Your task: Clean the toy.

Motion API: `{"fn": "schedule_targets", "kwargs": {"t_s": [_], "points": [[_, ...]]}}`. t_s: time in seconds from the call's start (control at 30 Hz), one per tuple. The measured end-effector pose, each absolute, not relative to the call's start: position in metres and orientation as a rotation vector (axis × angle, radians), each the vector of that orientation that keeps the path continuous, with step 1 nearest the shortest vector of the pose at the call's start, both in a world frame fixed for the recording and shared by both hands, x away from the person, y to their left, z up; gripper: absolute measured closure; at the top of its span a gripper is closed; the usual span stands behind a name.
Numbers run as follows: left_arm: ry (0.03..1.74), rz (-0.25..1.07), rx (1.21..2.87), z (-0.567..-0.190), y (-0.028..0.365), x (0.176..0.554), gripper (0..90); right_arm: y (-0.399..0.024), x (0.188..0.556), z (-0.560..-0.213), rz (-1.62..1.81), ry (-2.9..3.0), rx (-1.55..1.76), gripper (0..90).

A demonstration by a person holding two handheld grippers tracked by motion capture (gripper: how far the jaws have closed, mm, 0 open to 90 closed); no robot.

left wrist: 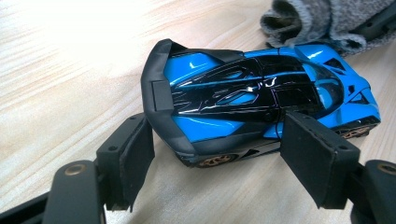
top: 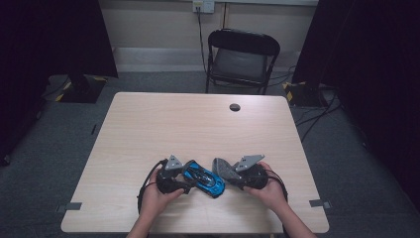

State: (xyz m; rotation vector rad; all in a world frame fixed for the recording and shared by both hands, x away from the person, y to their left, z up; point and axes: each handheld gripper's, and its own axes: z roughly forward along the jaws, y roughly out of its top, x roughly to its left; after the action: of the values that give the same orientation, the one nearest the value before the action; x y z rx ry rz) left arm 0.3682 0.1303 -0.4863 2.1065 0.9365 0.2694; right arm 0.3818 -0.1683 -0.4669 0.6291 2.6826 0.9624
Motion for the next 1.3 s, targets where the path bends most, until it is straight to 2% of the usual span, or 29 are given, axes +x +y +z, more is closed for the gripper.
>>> {"fn": "schedule_targets", "kwargs": {"t_s": [0.33, 1.0, 1.3], "points": [[0.959, 0.275, 2.095, -0.486, 0.135, 0.370, 27.0, -0.183, 0.378, -0.466, 0.961, 2.689, 0.648, 70.0], [0.956, 0.304, 2.123, -0.483, 0.144, 0.378, 27.5, -0.203, 0.394, -0.457, 0.971, 2.600, 0.750, 70.0], [0.952, 0.337, 2.114, -0.479, 0.145, 0.377, 24.5, -0.211, 0.404, -0.456, 0.968, 2.565, 0.800, 69.7]]}}
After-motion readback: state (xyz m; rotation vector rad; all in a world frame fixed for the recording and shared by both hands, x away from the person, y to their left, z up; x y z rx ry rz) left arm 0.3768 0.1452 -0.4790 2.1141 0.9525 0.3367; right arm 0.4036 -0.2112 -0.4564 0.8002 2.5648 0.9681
